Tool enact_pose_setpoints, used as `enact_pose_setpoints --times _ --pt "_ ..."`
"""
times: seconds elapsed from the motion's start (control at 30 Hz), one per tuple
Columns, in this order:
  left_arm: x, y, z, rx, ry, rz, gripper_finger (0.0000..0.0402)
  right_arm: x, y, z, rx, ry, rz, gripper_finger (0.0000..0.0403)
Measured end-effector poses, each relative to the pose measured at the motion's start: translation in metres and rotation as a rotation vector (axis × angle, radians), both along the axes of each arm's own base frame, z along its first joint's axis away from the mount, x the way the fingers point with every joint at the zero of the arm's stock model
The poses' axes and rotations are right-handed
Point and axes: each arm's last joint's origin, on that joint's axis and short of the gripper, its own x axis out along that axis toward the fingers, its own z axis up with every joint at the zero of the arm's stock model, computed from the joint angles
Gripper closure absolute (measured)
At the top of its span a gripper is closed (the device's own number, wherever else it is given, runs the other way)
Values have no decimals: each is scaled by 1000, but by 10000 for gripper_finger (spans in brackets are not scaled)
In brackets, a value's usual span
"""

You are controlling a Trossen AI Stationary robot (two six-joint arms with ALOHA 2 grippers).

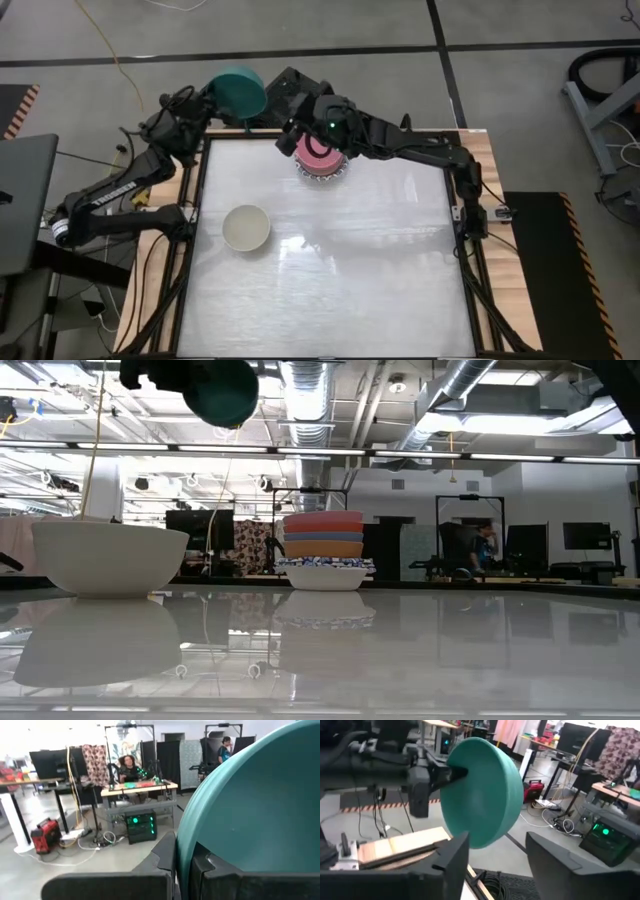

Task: Nest bowls inside each other by size order
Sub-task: Stack the dark green bowl on top of the pink bowl

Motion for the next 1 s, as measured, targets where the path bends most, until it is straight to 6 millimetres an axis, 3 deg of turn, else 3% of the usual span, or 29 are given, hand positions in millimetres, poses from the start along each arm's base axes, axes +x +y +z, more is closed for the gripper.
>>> enact_pose_setpoints --times 0.2,0.7,1.0 --pt "9 2 2 45 51 30 401 -2 -10 3 34 -66 -49 144" --pt "25 5 9 172 -14 -73 401 -6 -23 10 18 -143 -125 143" --pt "33 10 8 208 1 -86 401 5 -26 0 15 -142 -155 143"
